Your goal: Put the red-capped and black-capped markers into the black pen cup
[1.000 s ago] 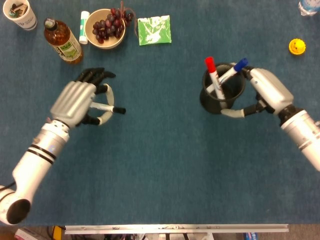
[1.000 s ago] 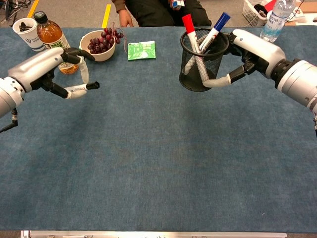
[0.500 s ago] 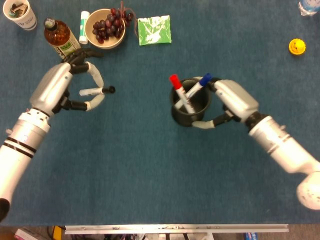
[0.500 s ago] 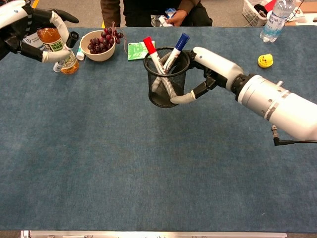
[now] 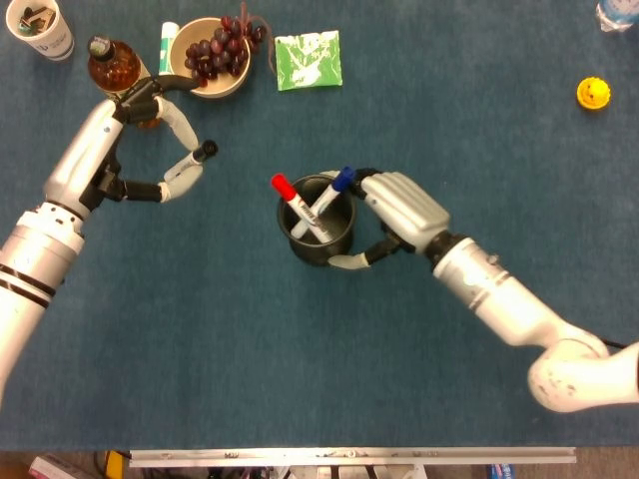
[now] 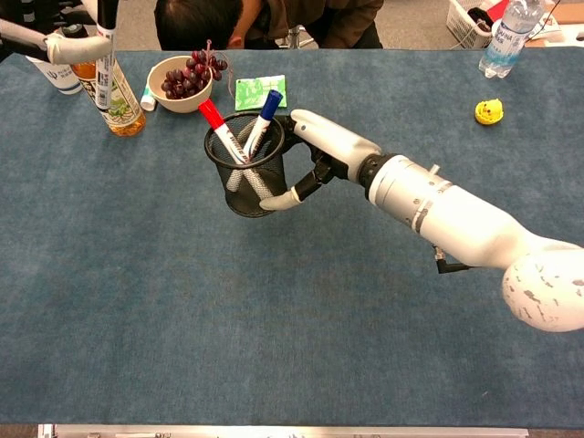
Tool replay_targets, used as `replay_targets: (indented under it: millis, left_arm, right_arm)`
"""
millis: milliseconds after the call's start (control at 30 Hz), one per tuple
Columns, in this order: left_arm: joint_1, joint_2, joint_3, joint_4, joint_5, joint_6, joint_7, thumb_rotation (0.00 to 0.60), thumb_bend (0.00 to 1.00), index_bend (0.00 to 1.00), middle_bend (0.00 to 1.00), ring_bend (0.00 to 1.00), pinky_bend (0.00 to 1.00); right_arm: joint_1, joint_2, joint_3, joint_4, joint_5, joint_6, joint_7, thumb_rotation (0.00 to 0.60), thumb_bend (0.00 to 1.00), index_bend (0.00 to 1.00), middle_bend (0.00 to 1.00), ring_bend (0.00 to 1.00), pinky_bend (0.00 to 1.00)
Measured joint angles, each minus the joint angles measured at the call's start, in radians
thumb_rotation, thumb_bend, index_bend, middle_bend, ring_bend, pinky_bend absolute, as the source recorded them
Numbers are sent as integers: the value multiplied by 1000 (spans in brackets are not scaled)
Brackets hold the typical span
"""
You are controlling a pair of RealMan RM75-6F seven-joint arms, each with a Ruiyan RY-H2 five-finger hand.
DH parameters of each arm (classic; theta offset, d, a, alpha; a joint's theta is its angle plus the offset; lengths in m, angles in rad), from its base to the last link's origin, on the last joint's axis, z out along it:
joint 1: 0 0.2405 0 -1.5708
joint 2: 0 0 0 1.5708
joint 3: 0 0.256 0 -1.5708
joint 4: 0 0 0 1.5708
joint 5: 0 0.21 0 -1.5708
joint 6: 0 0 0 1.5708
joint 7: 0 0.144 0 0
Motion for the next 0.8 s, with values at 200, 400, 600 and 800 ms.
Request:
replay_targets:
  millis: [200, 400, 600, 800]
  left_arm:
    - [-7, 28, -21, -24, -11, -46, -75, 600, 298, 587, 192, 93, 94]
    - [-13, 13, -26, -35, -27, -54, -97, 600, 298, 586, 192, 93, 94]
    - [-23, -16, -23, -43, -48, -76, -119, 600, 297, 583, 192, 92, 94]
    - [-38, -43, -28, -47, -76, -103, -141, 600, 298, 582, 192, 92, 94]
  right_arm:
    - [27, -62, 25, 34, 50, 3, -53, 600, 371, 504, 429, 288, 234]
    - [45, -107, 52, 59, 105, 8, -87, 600, 371, 504, 429, 288, 234]
    - [61, -144, 74, 71, 157, 11, -119, 600, 371, 504, 429, 288, 234]
    - [78, -173, 86, 81, 204, 11, -157, 600, 371, 504, 429, 288, 234]
